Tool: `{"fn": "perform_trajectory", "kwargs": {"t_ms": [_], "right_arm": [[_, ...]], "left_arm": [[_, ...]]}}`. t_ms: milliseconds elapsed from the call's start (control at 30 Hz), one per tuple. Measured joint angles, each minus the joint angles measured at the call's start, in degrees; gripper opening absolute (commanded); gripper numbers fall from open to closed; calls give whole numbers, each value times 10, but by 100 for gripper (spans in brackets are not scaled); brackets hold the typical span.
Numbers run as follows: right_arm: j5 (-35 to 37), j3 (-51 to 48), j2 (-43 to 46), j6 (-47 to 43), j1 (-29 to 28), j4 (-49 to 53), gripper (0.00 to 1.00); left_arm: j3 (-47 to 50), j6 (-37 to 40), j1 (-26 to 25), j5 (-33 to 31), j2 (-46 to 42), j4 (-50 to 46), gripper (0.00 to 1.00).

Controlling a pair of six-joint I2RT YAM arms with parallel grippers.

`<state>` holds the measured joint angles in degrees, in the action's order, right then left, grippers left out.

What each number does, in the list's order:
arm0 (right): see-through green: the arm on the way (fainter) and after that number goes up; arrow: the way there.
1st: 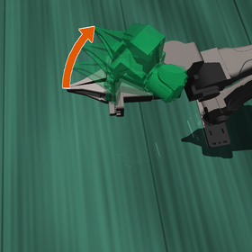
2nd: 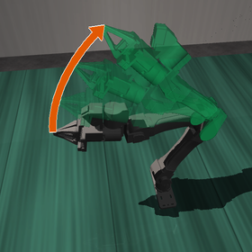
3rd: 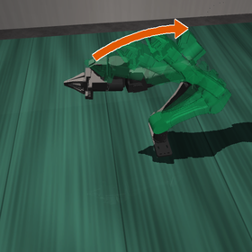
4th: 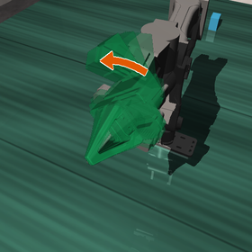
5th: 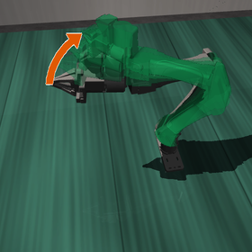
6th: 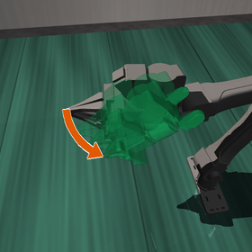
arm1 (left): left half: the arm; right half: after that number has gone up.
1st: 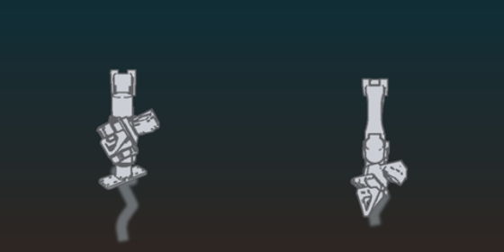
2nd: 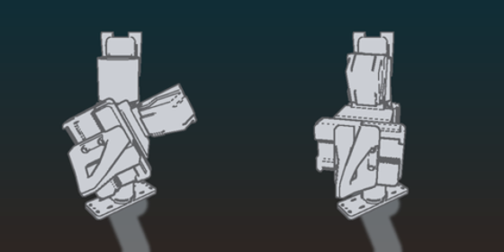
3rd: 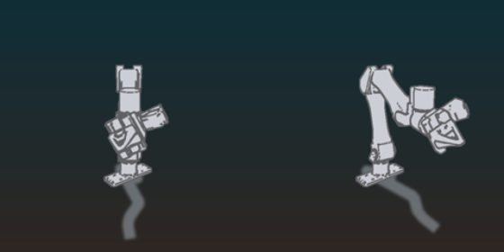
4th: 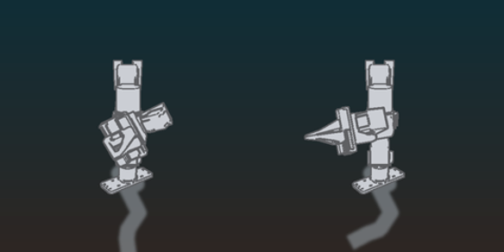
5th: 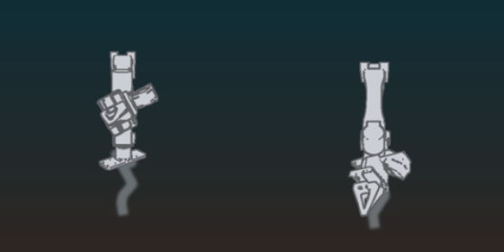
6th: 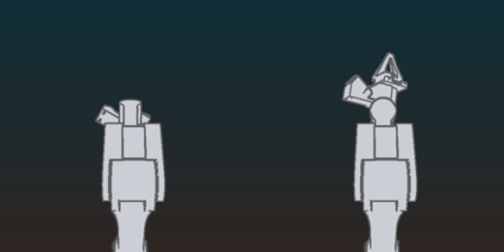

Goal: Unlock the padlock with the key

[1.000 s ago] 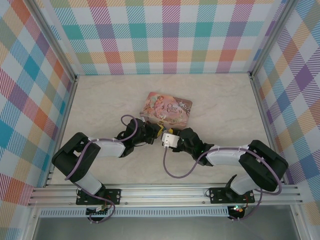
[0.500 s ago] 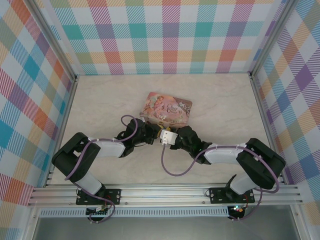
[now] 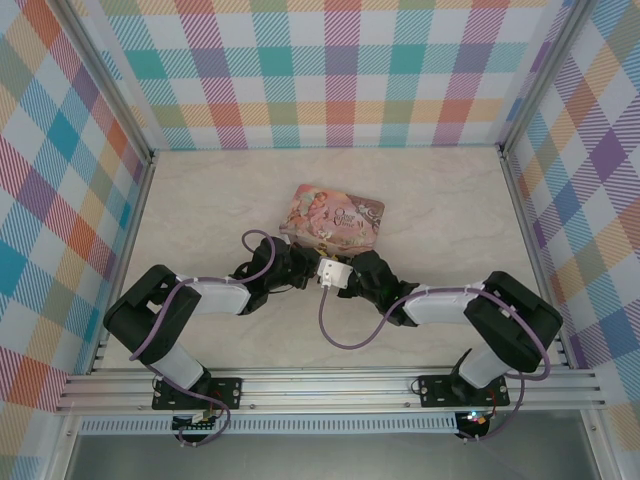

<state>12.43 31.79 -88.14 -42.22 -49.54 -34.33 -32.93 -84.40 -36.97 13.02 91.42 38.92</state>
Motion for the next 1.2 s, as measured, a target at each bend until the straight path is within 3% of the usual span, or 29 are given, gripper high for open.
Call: {"fn": "perform_trajectory", "kwargs": {"t_ms": [567, 967, 1200], "right_arm": [[34, 11, -18, 74, -4, -14, 0], [43, 36, -14, 318, -9, 56, 0], [11, 36, -14, 448, -7, 66, 0]], "left_arm": [[0, -3, 2, -7, 0, 2, 0], [0, -10, 0, -10, 15, 15, 0], [0, -11, -1, -8, 23, 16, 0]]}}
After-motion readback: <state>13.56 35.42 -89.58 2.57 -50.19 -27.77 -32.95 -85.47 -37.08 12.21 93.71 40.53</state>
